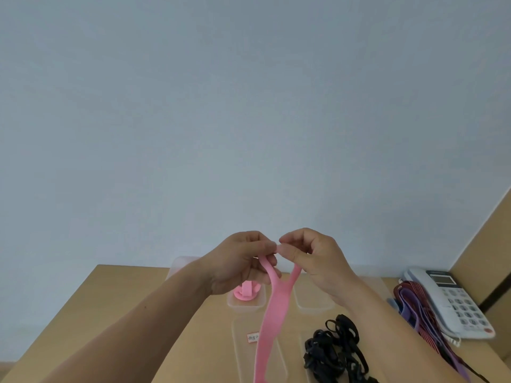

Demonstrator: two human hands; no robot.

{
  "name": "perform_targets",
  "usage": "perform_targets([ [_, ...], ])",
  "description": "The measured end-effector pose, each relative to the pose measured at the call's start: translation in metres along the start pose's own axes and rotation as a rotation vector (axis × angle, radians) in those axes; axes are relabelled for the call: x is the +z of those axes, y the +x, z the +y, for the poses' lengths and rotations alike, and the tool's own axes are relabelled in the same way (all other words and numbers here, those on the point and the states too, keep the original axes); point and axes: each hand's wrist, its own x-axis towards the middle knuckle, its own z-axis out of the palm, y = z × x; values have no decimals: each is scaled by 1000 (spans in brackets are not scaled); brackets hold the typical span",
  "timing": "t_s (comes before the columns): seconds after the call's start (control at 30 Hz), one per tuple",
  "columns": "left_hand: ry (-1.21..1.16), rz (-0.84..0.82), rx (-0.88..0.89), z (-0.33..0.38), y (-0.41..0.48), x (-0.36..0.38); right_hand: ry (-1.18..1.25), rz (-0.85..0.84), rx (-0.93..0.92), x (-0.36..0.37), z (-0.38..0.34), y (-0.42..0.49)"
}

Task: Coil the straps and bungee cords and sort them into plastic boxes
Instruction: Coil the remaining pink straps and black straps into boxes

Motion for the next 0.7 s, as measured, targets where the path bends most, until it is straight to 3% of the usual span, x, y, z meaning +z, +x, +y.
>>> perform_targets([
  [0.33, 232, 45, 139, -2, -5, -4, -41, -162, 107, -7, -4, 0],
  [0.5, 277, 99, 25, -4, -10, -4, -68, -96, -5, 3, 0, 2],
  [0.7, 207, -9, -149, -3, -16, -7, -8, -103, -25, 11, 4, -1],
])
